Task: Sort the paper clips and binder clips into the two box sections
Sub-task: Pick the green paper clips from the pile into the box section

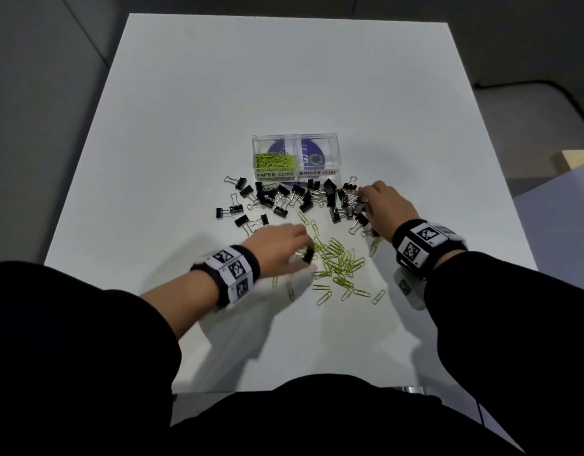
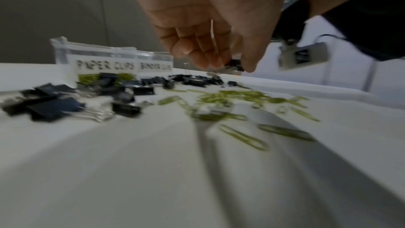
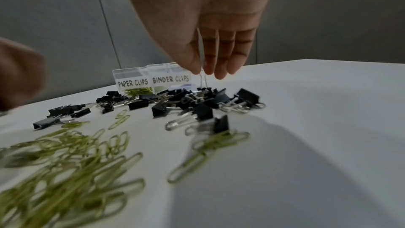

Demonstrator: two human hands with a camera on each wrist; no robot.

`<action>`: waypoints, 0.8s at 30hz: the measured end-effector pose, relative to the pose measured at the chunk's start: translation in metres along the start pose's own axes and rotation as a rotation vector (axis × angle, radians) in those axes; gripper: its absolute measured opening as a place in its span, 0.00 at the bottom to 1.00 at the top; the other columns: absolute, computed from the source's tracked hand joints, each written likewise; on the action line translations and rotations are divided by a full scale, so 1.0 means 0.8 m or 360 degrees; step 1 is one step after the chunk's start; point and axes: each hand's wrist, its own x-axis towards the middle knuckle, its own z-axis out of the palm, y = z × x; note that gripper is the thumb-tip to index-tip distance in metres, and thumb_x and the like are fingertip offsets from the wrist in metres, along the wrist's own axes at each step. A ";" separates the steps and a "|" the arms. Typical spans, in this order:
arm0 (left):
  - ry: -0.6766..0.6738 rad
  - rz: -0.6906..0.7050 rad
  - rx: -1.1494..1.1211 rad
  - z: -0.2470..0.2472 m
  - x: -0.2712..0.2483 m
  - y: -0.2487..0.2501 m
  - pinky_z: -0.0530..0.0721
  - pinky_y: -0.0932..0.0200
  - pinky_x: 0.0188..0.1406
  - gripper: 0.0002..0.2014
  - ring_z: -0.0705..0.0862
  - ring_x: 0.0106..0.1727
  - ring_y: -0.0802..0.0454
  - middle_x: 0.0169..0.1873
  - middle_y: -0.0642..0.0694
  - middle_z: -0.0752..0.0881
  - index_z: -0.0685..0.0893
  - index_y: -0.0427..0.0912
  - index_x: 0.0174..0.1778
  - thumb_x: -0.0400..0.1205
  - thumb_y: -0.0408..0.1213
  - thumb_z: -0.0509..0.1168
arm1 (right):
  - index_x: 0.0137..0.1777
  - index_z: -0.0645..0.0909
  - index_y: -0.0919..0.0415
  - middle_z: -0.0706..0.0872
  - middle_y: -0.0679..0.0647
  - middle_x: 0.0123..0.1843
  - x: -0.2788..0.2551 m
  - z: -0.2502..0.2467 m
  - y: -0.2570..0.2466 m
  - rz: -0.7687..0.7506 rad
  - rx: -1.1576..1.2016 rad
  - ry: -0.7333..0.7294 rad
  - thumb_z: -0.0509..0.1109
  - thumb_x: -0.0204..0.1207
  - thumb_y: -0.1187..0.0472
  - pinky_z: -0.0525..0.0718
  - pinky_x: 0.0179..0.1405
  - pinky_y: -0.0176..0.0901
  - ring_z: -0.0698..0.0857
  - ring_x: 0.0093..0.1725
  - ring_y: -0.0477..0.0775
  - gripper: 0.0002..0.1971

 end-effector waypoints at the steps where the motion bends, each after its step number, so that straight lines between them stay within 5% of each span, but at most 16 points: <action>1: 0.0028 -0.0089 0.0034 -0.007 0.006 -0.010 0.73 0.67 0.46 0.20 0.79 0.58 0.53 0.61 0.48 0.79 0.75 0.46 0.68 0.83 0.50 0.59 | 0.66 0.75 0.61 0.79 0.61 0.62 -0.006 0.002 0.009 0.0039 0.0008 -0.0021 0.59 0.80 0.68 0.83 0.53 0.56 0.79 0.60 0.63 0.15; 7: 0.0151 -0.0461 0.0022 -0.024 0.035 -0.044 0.83 0.57 0.52 0.24 0.79 0.62 0.49 0.66 0.46 0.76 0.69 0.47 0.75 0.82 0.45 0.61 | 0.58 0.82 0.63 0.84 0.59 0.55 -0.057 0.015 0.035 0.0043 0.0025 -0.0133 0.60 0.82 0.62 0.85 0.51 0.48 0.84 0.52 0.59 0.11; 12: -0.0045 -0.0227 0.0146 0.002 0.021 -0.035 0.84 0.60 0.53 0.22 0.78 0.65 0.50 0.72 0.46 0.72 0.67 0.49 0.76 0.84 0.38 0.56 | 0.62 0.81 0.64 0.84 0.61 0.59 -0.085 0.040 0.033 -0.0008 0.0029 -0.0100 0.59 0.82 0.66 0.85 0.52 0.53 0.82 0.55 0.62 0.13; 16: -0.0108 -0.0009 0.0246 0.034 -0.009 -0.027 0.82 0.52 0.63 0.22 0.78 0.67 0.46 0.71 0.44 0.76 0.72 0.47 0.73 0.81 0.32 0.58 | 0.62 0.80 0.66 0.83 0.61 0.57 -0.091 0.055 0.013 -0.0047 0.0044 -0.0081 0.61 0.81 0.68 0.85 0.52 0.49 0.83 0.53 0.60 0.12; 24: -0.0089 -0.0158 -0.0001 0.043 -0.050 -0.016 0.82 0.53 0.59 0.24 0.74 0.70 0.46 0.73 0.43 0.70 0.68 0.44 0.76 0.83 0.41 0.59 | 0.69 0.73 0.62 0.79 0.57 0.64 -0.096 0.031 -0.018 -0.0275 0.0109 -0.0305 0.61 0.81 0.58 0.82 0.54 0.47 0.82 0.57 0.58 0.18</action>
